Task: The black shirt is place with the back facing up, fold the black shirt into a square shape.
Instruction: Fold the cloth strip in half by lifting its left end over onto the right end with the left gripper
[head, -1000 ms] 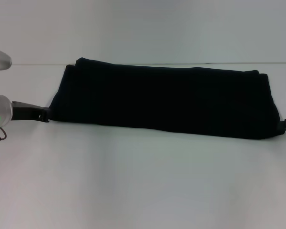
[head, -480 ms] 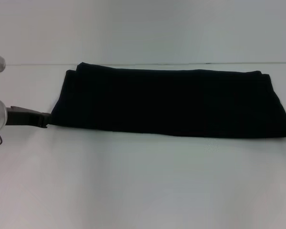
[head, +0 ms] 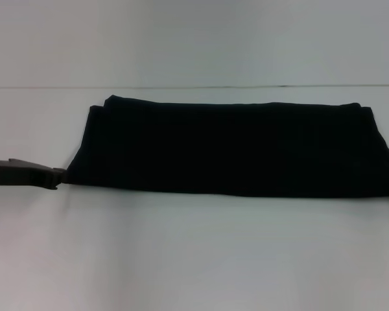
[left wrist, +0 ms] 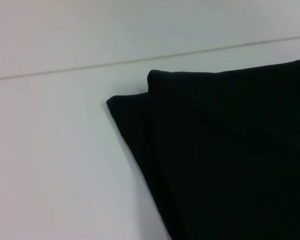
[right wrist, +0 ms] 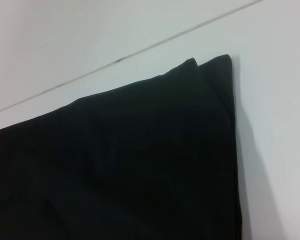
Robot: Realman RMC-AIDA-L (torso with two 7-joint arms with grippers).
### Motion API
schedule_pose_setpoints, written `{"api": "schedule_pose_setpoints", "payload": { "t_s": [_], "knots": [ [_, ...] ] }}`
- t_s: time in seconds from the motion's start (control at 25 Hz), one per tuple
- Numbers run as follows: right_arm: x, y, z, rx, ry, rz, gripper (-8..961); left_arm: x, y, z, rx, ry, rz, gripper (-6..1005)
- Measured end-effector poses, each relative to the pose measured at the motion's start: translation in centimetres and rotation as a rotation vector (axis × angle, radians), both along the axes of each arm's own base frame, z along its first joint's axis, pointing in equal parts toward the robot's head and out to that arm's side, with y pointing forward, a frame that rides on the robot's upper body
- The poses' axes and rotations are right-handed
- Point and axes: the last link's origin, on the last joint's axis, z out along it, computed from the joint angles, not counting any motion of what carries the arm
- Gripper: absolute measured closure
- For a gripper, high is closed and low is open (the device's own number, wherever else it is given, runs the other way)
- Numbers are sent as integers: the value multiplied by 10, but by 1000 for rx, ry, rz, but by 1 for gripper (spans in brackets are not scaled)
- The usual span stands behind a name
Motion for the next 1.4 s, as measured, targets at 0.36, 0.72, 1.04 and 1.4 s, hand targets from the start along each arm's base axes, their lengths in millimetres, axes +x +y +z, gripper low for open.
{"api": "schedule_pose_setpoints", "payload": {
  "t_s": [0.36,0.72,1.04,1.4],
  "knots": [
    [5,-7,0,7,13,0,943,-6,-9,0,-7,-3,15,973],
    [3,-8,9,31,46,6,926,-2,-4,3,14,-33,10,954],
    [4,-6,36,134,14,17,759,1,-1,22,57,-98,67,821],
    [-33,-5,52,223,144,310,529,13,-19,49,-33,-419,149,452]
  ]
}}
